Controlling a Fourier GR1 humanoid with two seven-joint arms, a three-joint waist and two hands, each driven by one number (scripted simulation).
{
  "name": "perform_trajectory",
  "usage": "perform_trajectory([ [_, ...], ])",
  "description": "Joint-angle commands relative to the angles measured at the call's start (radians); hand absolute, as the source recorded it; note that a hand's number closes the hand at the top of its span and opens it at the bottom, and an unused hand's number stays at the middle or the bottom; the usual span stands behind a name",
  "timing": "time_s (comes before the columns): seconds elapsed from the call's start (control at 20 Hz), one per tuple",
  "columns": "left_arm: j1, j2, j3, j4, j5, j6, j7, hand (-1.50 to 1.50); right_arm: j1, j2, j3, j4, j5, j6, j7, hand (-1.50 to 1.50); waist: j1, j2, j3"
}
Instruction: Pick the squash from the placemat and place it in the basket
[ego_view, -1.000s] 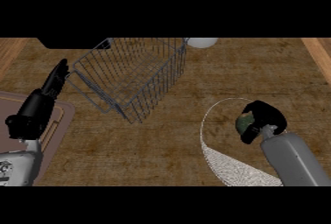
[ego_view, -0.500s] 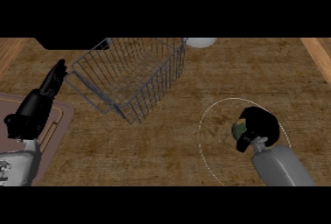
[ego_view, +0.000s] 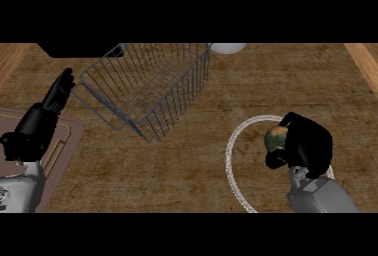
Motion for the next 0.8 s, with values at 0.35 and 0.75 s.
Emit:
perform_trajectory([
  [0.35,0.008,0.028,0.028,-0.01,0.03,-0.04,-0.007,0.0,-0.327,0.135,-0.057,-0.32,0.041,-0.09,0.029,1.5,0.025,0.003,0.0],
  [0.75,0.004,-0.013,-0.002,0.058,-0.015,-0.015,-0.075,0.0,-0.793,0.241,-0.144,-0.142,-0.072,0.094,0.133,1.5,0.029,0.007,-0.001],
])
